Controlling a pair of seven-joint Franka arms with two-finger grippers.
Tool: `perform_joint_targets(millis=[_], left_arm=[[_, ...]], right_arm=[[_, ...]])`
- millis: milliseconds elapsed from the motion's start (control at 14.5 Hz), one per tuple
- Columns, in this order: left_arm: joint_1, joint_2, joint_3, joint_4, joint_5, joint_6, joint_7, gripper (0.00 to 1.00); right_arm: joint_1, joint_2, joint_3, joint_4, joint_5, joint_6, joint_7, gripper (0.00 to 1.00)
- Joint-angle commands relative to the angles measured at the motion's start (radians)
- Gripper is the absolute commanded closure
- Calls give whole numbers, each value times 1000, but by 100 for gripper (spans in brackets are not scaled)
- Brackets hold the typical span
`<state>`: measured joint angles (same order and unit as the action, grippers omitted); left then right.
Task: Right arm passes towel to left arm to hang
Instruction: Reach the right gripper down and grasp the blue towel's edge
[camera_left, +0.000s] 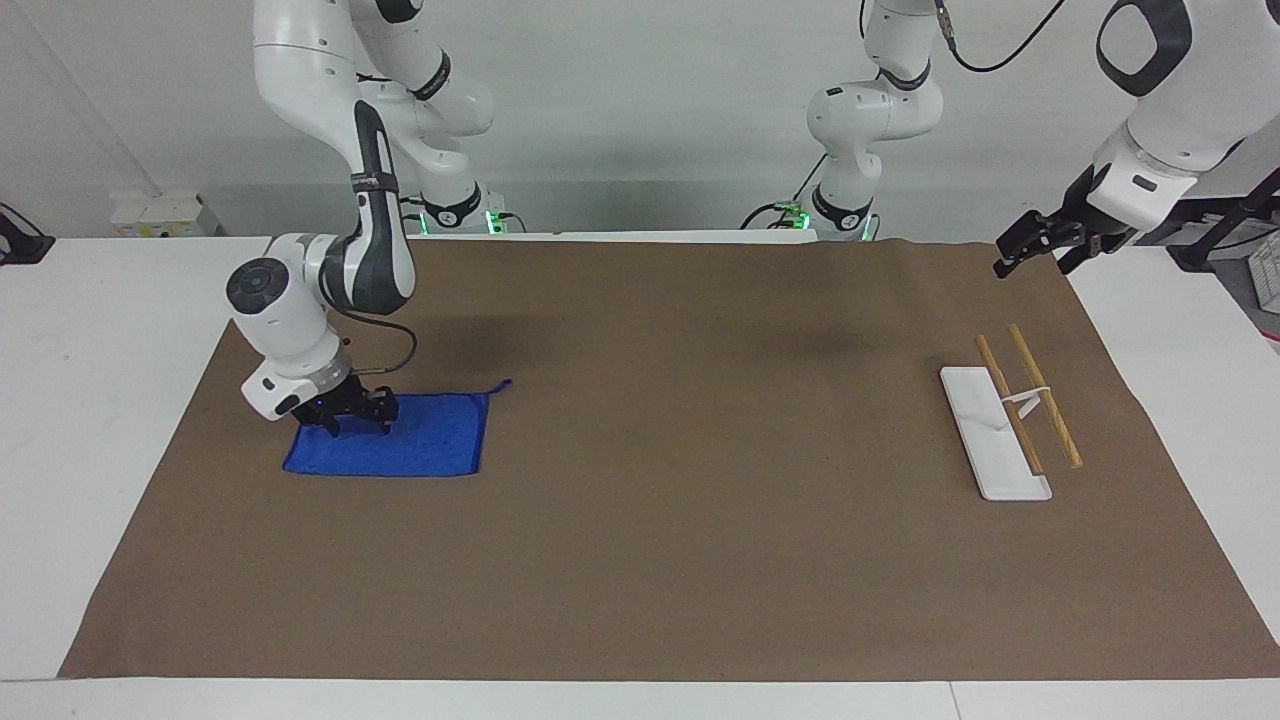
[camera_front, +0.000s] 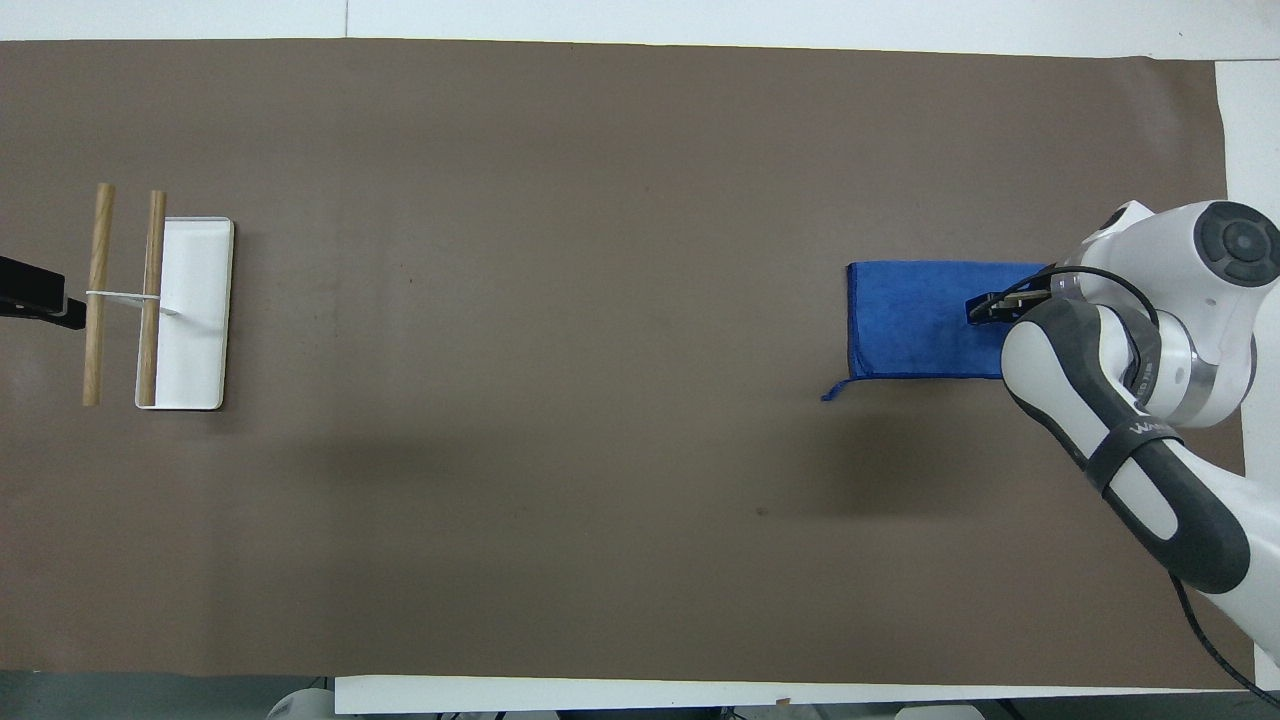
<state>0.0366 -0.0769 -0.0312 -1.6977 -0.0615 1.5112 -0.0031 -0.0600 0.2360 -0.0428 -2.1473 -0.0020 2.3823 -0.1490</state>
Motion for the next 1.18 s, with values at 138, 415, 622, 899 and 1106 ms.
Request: perform_joint_targets(millis=[138, 415, 622, 899, 1106], left_arm=[[-6, -37, 2, -39, 11, 6, 3, 0], [-4, -38, 2, -39, 11, 6, 3, 0], [-4, -38, 2, -39, 11, 6, 3, 0], [-4, -37, 2, -39, 9, 6, 2, 0], [-4, -38, 2, -39, 11, 7, 2, 0]], right_arm=[[-30, -10, 9, -23, -21, 15, -50, 30], [-37, -7, 9, -37, -21, 17, -61, 34], [-37, -7, 9, -37, -21, 17, -58, 52], [-35, -7, 11, -36, -21, 15, -58, 100], [-37, -6, 11, -26, -21, 8, -57, 100]])
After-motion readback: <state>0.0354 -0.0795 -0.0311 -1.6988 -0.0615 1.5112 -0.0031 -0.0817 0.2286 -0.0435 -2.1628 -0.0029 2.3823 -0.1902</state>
